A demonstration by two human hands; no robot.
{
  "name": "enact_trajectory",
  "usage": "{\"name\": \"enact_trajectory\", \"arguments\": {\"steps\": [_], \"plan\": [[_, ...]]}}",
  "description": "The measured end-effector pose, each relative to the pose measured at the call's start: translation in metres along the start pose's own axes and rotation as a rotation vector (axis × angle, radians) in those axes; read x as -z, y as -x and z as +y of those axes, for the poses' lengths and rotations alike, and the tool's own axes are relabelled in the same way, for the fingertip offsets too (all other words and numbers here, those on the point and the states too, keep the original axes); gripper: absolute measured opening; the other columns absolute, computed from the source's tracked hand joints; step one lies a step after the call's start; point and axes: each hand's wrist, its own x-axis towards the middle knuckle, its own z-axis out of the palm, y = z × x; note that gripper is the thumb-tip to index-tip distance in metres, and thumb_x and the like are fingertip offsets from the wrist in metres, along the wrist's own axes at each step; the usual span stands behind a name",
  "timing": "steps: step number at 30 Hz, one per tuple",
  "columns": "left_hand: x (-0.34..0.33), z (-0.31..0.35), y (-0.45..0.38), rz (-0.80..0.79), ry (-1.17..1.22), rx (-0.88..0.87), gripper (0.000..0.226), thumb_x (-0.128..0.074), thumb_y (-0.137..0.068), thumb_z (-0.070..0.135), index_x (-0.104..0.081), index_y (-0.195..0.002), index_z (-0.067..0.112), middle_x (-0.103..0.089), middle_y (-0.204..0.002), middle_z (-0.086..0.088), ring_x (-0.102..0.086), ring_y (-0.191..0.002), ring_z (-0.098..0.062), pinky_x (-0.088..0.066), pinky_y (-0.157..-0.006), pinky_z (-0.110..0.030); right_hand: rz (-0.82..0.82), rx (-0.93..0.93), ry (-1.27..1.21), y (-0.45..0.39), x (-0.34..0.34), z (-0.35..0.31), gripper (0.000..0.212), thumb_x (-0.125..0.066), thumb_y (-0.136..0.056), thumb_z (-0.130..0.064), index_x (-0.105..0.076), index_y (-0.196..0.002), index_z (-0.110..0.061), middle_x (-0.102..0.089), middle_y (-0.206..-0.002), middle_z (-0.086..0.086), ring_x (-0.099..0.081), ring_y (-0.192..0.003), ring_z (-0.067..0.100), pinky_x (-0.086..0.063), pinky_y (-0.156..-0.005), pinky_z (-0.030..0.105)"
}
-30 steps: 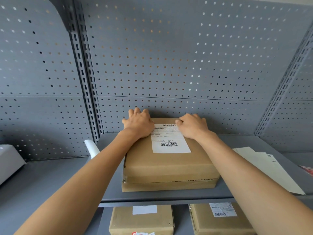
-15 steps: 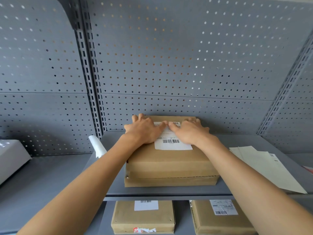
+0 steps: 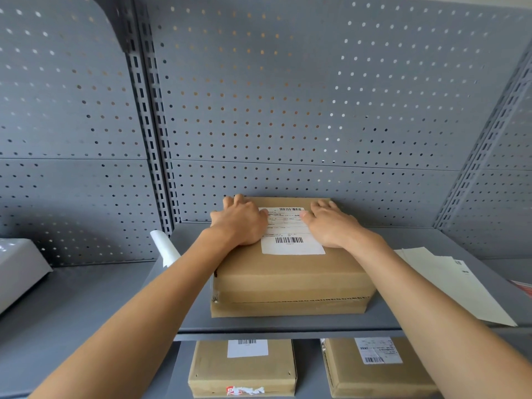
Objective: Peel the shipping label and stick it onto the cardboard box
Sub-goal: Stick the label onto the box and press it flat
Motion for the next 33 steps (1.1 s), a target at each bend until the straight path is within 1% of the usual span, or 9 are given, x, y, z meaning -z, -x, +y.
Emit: {"name": "enact_trajectory", "arguments": {"steps": [5,9,11,14,16,19,22,29,33], "plan": [[0.001,-0.008,0.001,0.001,0.049,-0.017,0.046,-0.024,-0.105,0.036,-0.052,-0.135,0.014,-0.039,-0.15,-0.007,-0.026,-0.142,-0.03,-0.031,-0.106,-0.062,0.01,0.039,-0.031,-0.002,-0.001,0.006,0.058,-0.015,-0.108,-0.041,-0.014,-0.158,-0.013,-0.004,-0.168,0.001,0.002,-0.154,0.021,-0.013,-0.122,0.054],[0.006,-0.009,0.01,0.032,0.047,-0.02,0.037,-0.027,-0.104,0.034,-0.057,-0.117,0.015,-0.049,-0.137,-0.007,-0.036,-0.137,-0.031,-0.03,-0.104,-0.062,0.087,0.051,-0.054,0.018,0.011,0.003,0.048,-0.02,-0.109,-0.03,-0.036,-0.15,-0.011,-0.031,-0.161,0.003,-0.018,-0.15,0.023,-0.024,-0.117,0.049],[0.011,-0.008,0.018,0.065,0.056,-0.019,0.046,-0.026,-0.103,0.046,-0.056,-0.118,0.014,-0.05,-0.135,-0.007,-0.036,-0.138,-0.031,-0.03,-0.104,-0.063,0.123,0.049,-0.063,0.031,0.016,0.0,0.052,-0.02,-0.108,-0.041,-0.04,-0.148,-0.014,-0.036,-0.158,0.002,-0.025,-0.147,0.024,-0.025,-0.114,0.05],[0.009,0.002,0.028,-0.018,0.064,-0.014,0.075,-0.014,-0.096,0.067,-0.055,-0.129,0.013,-0.047,-0.142,-0.008,-0.031,-0.142,-0.031,-0.032,-0.108,-0.063,0.069,-0.011,-0.07,0.04,0.015,-0.013,0.073,-0.018,-0.099,-0.065,-0.035,-0.151,-0.017,-0.03,-0.161,0.003,-0.023,-0.148,0.028,-0.022,-0.115,0.058],[0.002,0.013,0.033,-0.065,-0.028,-0.025,0.089,-0.003,-0.091,0.071,-0.045,-0.144,0.012,-0.042,-0.15,-0.009,-0.025,-0.145,-0.031,-0.032,-0.107,-0.062,0.059,-0.023,-0.001,0.041,0.005,-0.022,0.081,-0.016,-0.094,-0.072,-0.032,-0.152,-0.018,-0.029,-0.161,0.004,-0.02,-0.149,0.032,-0.022,-0.114,0.063],[-0.004,0.022,0.035,-0.048,-0.067,0.029,0.079,-0.013,-0.099,0.061,-0.032,-0.153,0.007,-0.029,-0.16,-0.006,-0.017,-0.15,-0.026,-0.03,-0.102,-0.063,0.113,-0.005,0.07,0.039,-0.006,-0.024,0.08,-0.015,-0.095,-0.07,-0.032,-0.153,-0.017,-0.03,-0.161,0.004,-0.018,-0.149,0.035,-0.023,-0.112,0.064],[-0.002,0.021,0.037,-0.056,-0.059,0.016,0.07,-0.02,-0.102,0.054,-0.034,-0.151,0.006,-0.031,-0.157,-0.006,-0.019,-0.148,-0.026,-0.028,-0.103,-0.064,0.098,-0.01,0.061,0.038,-0.007,-0.021,0.074,-0.016,-0.099,-0.063,-0.028,-0.155,-0.016,-0.027,-0.163,0.003,-0.016,-0.15,0.036,-0.022,-0.115,0.063],[0.0,0.015,0.037,-0.047,-0.009,-0.023,0.056,-0.022,-0.105,0.043,-0.039,-0.144,0.007,-0.036,-0.154,-0.002,-0.021,-0.147,-0.022,-0.026,-0.106,-0.066,0.075,0.032,0.017,0.041,-0.004,-0.01,0.058,-0.016,-0.107,-0.043,-0.02,-0.158,-0.016,-0.015,-0.167,-0.002,-0.007,-0.153,0.028,-0.017,-0.118,0.054],[0.001,0.009,0.038,-0.048,0.012,-0.051,0.05,-0.023,-0.106,0.04,-0.043,-0.139,0.009,-0.038,-0.152,-0.001,-0.022,-0.147,-0.021,-0.029,-0.103,-0.063,0.055,0.064,-0.009,0.04,-0.002,-0.002,0.054,-0.016,-0.108,-0.038,-0.018,-0.159,-0.02,-0.009,-0.168,-0.005,-0.002,-0.154,0.024,-0.015,-0.122,0.052]]}}
